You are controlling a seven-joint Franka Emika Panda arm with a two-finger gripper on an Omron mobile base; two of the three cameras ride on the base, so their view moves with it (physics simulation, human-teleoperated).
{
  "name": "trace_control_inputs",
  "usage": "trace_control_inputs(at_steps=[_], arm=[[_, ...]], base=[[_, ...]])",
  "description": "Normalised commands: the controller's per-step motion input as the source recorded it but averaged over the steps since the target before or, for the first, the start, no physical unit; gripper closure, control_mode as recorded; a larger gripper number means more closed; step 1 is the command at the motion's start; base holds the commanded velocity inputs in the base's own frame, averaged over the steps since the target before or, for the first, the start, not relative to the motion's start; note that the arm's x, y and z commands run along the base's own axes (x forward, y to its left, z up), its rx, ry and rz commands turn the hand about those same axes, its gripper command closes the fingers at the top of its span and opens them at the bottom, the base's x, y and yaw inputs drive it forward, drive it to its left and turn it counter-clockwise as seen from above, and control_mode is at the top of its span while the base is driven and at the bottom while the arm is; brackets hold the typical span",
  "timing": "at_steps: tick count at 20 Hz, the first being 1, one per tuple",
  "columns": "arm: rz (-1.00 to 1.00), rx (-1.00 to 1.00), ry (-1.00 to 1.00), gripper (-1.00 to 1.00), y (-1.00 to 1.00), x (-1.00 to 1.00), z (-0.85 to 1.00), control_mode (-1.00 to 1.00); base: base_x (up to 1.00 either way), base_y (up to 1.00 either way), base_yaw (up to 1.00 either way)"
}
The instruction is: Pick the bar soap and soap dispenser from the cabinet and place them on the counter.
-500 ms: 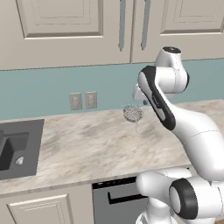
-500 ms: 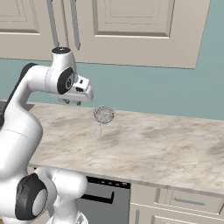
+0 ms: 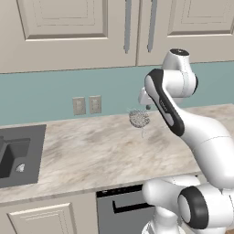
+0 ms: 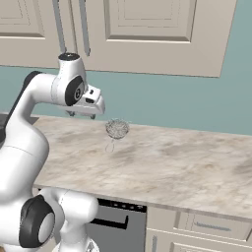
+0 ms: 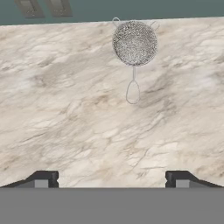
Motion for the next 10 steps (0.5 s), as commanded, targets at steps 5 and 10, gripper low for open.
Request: trace_control_inputs(at_steps=[5,10], arm=[[0.00,0.00,0.00,-1.00,0.00,0.00,0.00,-1.00],[0.00,0.00,-0.01,-1.00,0.00,-0.06,0.00,-1.00]], base=[[0.00,0.00,0.00],[0.00,0.00,0.00]])
